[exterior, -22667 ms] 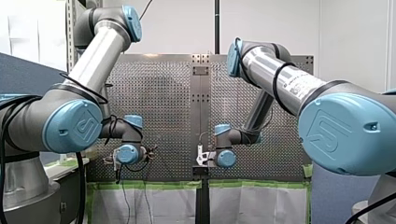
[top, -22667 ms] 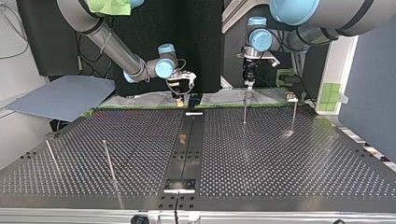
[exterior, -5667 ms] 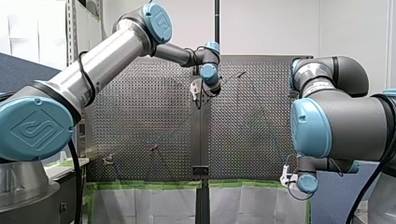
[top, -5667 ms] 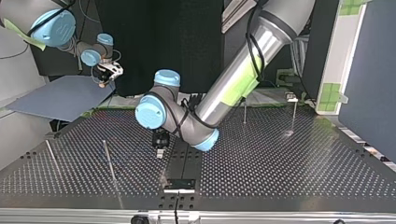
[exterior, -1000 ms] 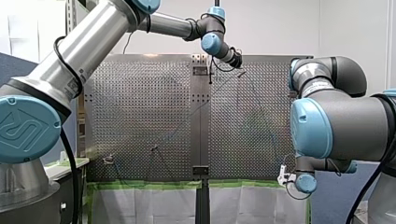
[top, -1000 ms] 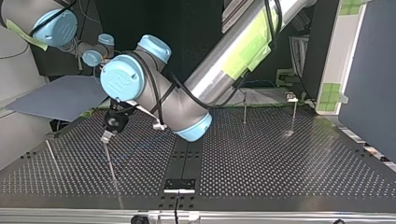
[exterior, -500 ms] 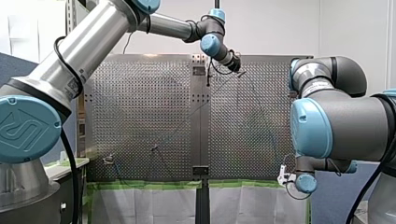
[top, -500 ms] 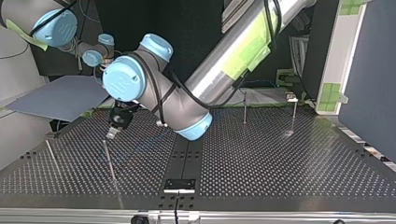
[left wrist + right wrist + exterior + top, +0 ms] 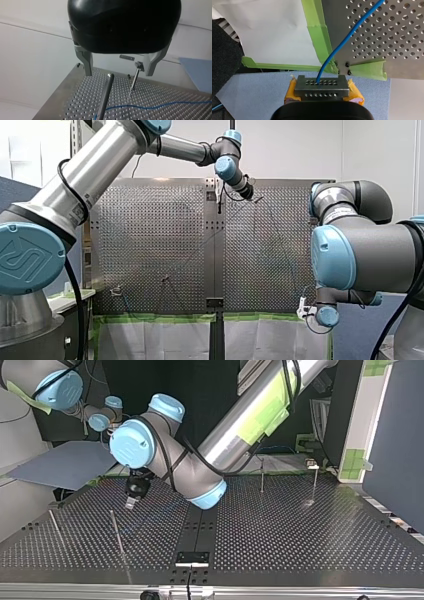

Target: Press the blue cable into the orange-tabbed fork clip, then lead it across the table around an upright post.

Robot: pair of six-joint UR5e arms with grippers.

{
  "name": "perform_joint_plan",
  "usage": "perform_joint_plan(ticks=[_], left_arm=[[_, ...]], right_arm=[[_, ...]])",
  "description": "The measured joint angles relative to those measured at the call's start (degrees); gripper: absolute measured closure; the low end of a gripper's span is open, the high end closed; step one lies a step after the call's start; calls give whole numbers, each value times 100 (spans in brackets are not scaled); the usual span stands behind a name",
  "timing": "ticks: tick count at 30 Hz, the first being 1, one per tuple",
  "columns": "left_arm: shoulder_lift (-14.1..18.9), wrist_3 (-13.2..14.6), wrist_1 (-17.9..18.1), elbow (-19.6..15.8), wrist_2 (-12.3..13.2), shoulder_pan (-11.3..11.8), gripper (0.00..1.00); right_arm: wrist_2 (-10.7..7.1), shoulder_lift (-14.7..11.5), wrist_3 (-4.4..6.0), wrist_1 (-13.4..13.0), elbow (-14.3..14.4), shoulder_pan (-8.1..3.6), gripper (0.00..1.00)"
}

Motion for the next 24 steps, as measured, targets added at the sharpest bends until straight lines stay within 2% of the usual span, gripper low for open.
perform_joint_plan(ticks=[5, 8, 24], left_arm=[[0, 11, -15, 0, -241, -5, 0], [0, 29, -16, 0, -304, -6, 0], [2, 112, -17, 1, -332, -14, 0]], right_arm=[[-6, 0, 0, 6, -1, 2, 100], [-7, 0, 0, 7, -1, 2, 100], [-31, 1, 0, 7, 0, 5, 100]])
